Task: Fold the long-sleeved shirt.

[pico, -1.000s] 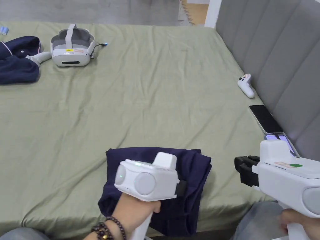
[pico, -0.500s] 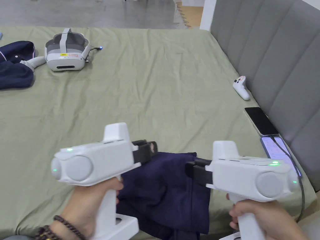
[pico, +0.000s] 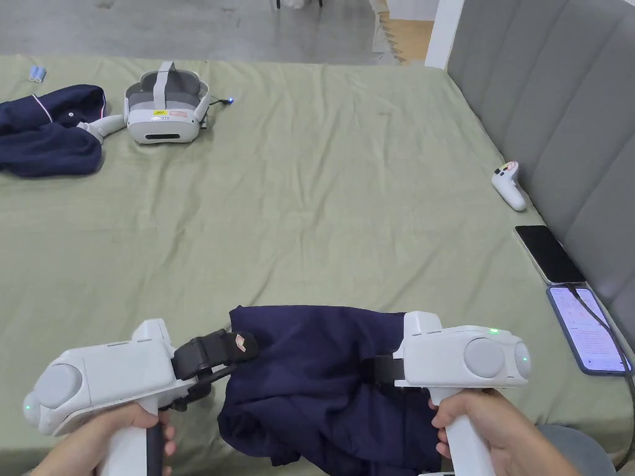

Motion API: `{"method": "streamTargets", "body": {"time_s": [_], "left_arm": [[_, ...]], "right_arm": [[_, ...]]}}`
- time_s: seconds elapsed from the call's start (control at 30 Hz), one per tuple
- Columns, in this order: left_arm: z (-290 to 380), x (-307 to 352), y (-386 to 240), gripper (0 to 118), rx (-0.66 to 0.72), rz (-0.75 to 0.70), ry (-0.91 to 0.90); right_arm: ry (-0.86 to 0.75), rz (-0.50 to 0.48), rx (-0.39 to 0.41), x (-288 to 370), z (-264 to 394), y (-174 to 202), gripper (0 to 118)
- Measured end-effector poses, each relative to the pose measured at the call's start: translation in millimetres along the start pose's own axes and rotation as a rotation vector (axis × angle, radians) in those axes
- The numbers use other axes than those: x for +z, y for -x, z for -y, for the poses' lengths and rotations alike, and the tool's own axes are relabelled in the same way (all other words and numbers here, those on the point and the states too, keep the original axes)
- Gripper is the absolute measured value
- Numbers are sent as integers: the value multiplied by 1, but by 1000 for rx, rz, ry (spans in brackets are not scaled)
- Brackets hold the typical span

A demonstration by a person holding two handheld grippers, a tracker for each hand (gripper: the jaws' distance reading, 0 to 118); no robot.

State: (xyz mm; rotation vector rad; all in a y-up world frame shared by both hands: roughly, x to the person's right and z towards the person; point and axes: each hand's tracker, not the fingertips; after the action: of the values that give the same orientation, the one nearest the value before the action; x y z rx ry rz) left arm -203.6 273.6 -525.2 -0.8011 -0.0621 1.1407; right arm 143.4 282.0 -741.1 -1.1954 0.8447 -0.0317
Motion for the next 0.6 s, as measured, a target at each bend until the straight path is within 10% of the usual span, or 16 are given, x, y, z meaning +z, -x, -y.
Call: {"method": "streamTargets", "body": {"time_s": [0.23,0.3,0.33,0.6], "left_arm": [[25,-65,-33,103,121,122,66],[15,-64,-49,48,-11,69,72],[14,-63,-57,43,-66,1,80],[-17,-23,-51,38,-141,0,21]], "right_arm": [[-10,13,-2,2,4,5,0],[-13,18,5,2,4,6,0],[-15,23,4,4,4,7,0],[-214,39,163,35,-10,67,0]]}}
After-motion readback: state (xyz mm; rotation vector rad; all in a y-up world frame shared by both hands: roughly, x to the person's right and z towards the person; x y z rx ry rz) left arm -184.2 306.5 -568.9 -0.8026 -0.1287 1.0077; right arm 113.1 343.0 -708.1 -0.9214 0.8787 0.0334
